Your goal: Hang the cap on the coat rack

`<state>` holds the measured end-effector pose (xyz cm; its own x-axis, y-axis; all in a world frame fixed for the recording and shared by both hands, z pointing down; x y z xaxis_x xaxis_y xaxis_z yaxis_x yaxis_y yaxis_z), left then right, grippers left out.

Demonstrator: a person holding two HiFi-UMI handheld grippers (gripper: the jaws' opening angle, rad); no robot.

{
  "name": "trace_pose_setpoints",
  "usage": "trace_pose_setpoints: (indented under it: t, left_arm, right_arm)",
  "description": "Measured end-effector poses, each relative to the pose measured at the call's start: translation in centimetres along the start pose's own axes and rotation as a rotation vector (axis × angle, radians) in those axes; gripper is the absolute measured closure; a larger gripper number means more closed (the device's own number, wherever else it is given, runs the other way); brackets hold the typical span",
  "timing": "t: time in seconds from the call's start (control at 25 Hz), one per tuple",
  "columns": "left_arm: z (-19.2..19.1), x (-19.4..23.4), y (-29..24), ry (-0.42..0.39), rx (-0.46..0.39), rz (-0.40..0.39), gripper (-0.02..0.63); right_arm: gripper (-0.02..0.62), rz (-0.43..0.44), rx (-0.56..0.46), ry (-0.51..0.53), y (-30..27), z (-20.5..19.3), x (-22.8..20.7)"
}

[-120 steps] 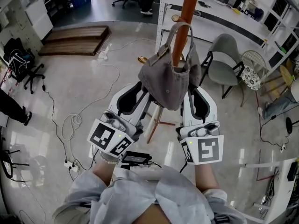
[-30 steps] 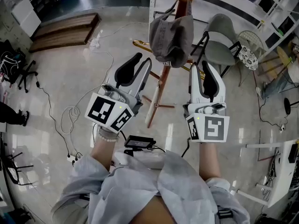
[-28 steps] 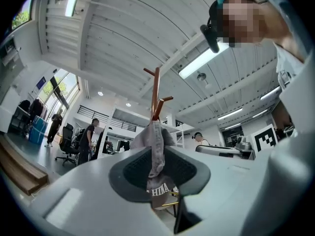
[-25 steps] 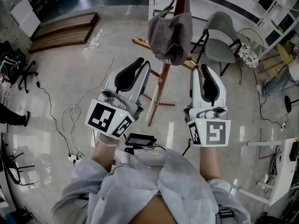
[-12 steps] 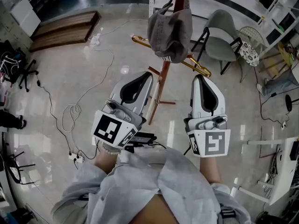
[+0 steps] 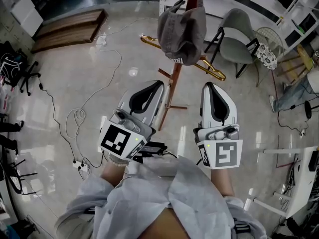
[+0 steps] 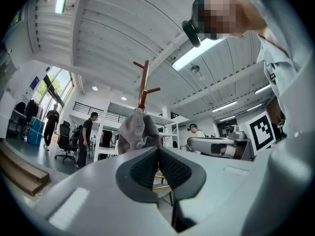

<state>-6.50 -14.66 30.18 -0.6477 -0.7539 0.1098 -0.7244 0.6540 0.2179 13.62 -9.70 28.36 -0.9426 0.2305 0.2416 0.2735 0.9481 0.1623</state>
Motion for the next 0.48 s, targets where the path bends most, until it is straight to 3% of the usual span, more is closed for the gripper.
trace_pose_setpoints:
  t: [0.48]
  left_arm:
    - [-0.64,-0.36,-0.42,0.008,0.012,-0.011,0.602]
  right_arm:
    - [0.588,0.008,0.025,0.012,0.19,-0.58,-0.24]
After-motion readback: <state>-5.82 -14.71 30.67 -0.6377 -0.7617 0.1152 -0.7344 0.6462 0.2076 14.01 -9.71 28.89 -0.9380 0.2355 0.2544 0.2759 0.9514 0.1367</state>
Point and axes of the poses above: the fingertips, and each gripper's own axes: y backward along the fingers, x to its left, z out of its top, the point moved 9 cm from there along y, backward along the fingers, and after that the axes turned 5 degrees about y, right-handed, at the moved point
